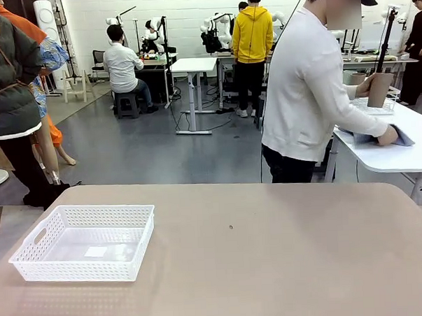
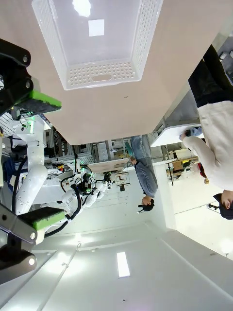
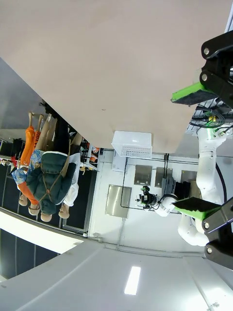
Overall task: Clean and organize the cups into the basket.
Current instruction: Pick up the Organizing basket and move it to the center of the table, then pick up the Reusable plastic cup from the right side of the table and place it inside the Organizing basket.
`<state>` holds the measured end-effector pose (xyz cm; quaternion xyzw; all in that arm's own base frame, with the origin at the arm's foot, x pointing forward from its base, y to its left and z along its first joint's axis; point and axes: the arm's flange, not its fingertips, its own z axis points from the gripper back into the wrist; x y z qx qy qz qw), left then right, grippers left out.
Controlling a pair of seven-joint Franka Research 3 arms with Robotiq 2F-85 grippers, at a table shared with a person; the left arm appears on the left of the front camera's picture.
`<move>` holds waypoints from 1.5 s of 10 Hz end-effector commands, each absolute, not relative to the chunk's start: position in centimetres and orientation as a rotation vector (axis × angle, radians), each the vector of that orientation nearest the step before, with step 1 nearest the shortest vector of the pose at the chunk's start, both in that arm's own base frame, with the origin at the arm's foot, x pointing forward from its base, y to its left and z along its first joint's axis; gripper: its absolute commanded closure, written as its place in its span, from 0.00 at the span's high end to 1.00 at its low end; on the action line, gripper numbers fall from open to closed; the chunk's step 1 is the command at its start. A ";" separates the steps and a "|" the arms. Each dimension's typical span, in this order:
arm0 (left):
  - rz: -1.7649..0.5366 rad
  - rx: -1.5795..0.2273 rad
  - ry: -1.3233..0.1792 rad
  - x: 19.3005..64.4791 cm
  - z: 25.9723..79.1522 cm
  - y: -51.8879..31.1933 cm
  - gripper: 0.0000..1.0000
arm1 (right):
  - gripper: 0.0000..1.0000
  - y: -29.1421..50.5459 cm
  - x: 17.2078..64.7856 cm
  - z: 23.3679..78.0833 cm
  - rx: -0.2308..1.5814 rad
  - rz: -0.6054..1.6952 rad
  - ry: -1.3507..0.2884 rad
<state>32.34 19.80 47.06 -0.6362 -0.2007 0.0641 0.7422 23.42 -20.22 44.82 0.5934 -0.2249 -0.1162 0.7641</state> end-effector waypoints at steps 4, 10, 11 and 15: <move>0.133 -1.406 -0.450 32.3 47.3 19.9 1.00 | 1.00 -20.4 23.8 45.0 1.301 -0.249 -0.506; 0.133 -1.406 -0.450 32.3 47.3 19.9 1.00 | 1.00 -20.4 23.8 45.0 1.301 -0.249 -0.506; 0.133 -1.406 -0.450 32.3 47.3 19.9 1.00 | 1.00 -20.4 23.8 45.0 1.301 -0.249 -0.506; 0.133 -1.406 -0.450 32.3 47.3 19.9 1.00 | 1.00 -20.4 23.8 45.0 1.301 -0.249 -0.506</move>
